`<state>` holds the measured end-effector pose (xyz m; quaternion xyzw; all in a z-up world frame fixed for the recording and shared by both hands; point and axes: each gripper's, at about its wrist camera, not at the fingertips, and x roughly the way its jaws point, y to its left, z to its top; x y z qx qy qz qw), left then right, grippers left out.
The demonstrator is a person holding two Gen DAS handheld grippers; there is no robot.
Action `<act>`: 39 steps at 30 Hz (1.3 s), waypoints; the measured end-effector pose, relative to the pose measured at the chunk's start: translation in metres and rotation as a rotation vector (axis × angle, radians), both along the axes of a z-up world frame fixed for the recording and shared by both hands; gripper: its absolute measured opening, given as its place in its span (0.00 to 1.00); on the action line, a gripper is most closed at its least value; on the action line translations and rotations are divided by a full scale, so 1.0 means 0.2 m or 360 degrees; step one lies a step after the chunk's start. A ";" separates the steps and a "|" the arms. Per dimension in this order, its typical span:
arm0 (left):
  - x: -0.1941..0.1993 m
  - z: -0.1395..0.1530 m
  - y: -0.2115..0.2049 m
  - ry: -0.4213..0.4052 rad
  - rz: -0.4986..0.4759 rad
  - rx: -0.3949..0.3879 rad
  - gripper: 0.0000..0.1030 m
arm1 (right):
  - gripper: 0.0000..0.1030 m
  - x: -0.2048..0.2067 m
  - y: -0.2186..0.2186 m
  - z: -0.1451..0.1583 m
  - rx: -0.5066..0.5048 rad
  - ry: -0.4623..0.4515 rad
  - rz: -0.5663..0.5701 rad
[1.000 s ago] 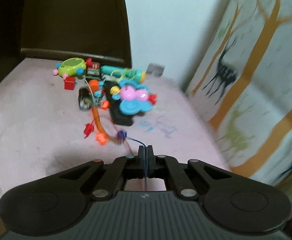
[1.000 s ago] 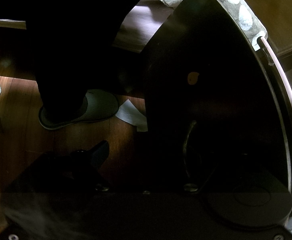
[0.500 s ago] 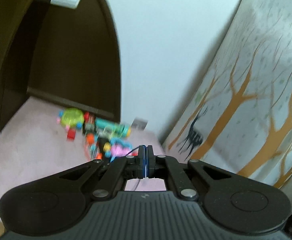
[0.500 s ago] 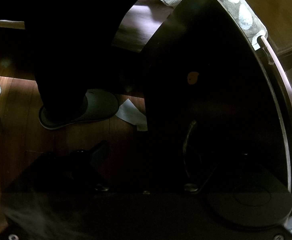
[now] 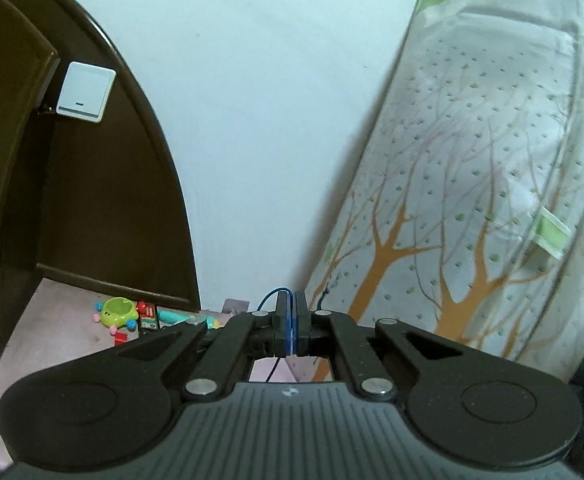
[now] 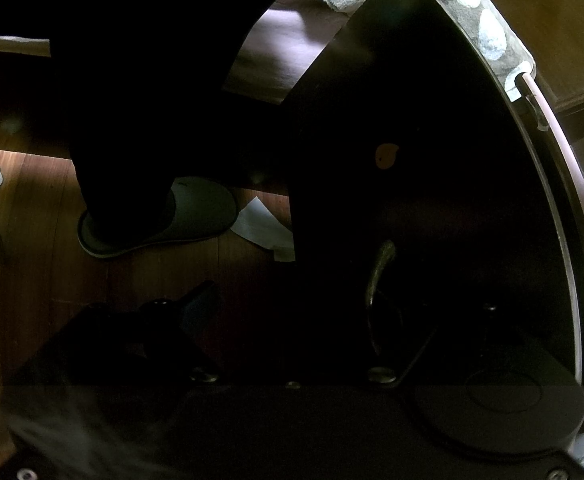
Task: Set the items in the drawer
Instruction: 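Lift the blue bead with the left tool and drop it into the drawer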
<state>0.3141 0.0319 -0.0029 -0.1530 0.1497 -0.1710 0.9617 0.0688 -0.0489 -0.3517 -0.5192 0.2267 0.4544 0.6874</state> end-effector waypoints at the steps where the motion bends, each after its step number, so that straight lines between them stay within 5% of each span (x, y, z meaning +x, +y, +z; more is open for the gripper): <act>1: -0.02 -0.01 0.00 0.0015 -0.0009 0.0013 0.00 | 0.79 0.00 0.00 0.00 0.0000 0.0000 -0.0001; 7: -0.09 -0.20 0.00 0.0234 -0.0049 0.0064 0.00 | 0.79 0.00 0.00 0.00 -0.0001 0.0002 -0.0005; 19: -0.07 -0.90 0.01 0.0866 0.0018 0.0288 0.00 | 0.79 0.01 0.00 0.01 -0.0002 0.0003 0.0007; 25: -0.03 -1.04 0.01 0.0989 0.0096 0.0479 0.03 | 0.79 0.01 0.00 0.00 0.0000 0.0001 0.0010; 28: -0.02 -1.04 0.01 0.0999 0.0139 0.0566 0.20 | 0.79 0.01 -0.01 0.00 0.0001 0.0002 0.0008; 30: -0.02 -1.03 0.01 0.0994 0.0168 0.0611 0.61 | 0.79 0.01 -0.01 0.00 0.0000 0.0001 0.0013; 39: -0.05 -0.94 -0.03 0.0924 0.0203 0.0656 0.63 | 0.79 0.03 -0.04 0.00 -0.0001 0.0001 0.0051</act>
